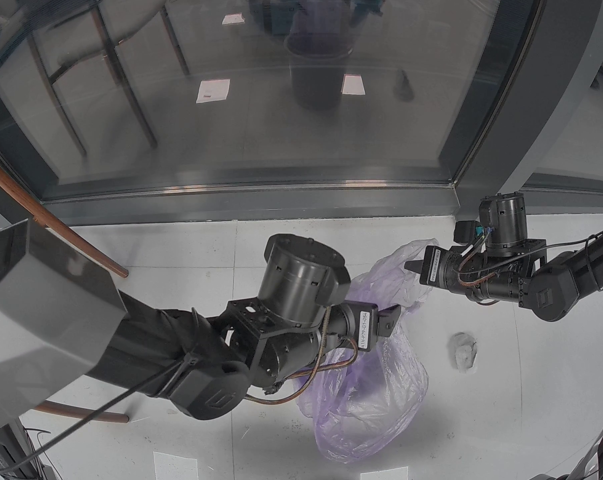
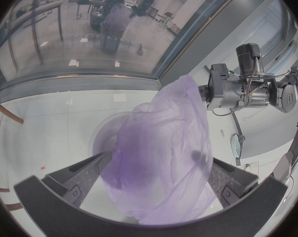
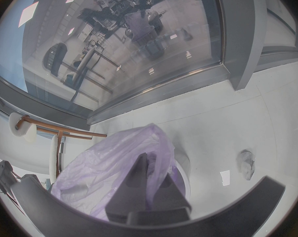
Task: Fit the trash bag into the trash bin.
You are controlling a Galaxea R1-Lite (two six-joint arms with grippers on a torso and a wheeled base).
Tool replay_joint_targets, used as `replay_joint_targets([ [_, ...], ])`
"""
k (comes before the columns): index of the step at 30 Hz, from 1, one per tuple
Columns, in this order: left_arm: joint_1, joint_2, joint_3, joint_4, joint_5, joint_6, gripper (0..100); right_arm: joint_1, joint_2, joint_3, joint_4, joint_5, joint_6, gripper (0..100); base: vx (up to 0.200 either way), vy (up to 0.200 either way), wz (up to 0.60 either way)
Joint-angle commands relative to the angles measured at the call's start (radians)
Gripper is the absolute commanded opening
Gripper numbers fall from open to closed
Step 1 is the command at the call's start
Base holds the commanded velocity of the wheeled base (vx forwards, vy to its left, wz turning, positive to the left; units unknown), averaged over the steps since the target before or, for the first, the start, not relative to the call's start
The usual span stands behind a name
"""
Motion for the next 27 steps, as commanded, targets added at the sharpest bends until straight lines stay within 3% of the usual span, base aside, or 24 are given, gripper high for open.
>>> replay_joint_targets([
  [1,0.001,-0.038,0.093,-0.009,0.0,0.0,100,-0.006,0.001,-0.002,0.0,0.002,0.0,0,0.0,0.0,0.0],
  [14,0.049,-0.021,0.102,-0.01,0.001,0.002,100,-0.008,0.01,-0.002,-0.054,0.002,0.005,0,0.0,0.0,0.0],
  [15,0.049,-0.019,0.102,-0.012,0.001,0.002,0,-0.008,0.01,-0.002,-0.06,0.002,0.005,0,0.0,0.0,0.0],
  [27,0.079,-0.003,0.12,-0.048,0.001,-0.001,0,-0.02,0.007,0.005,-0.076,0.002,0.003,0,0.0,0.0,0.0],
])
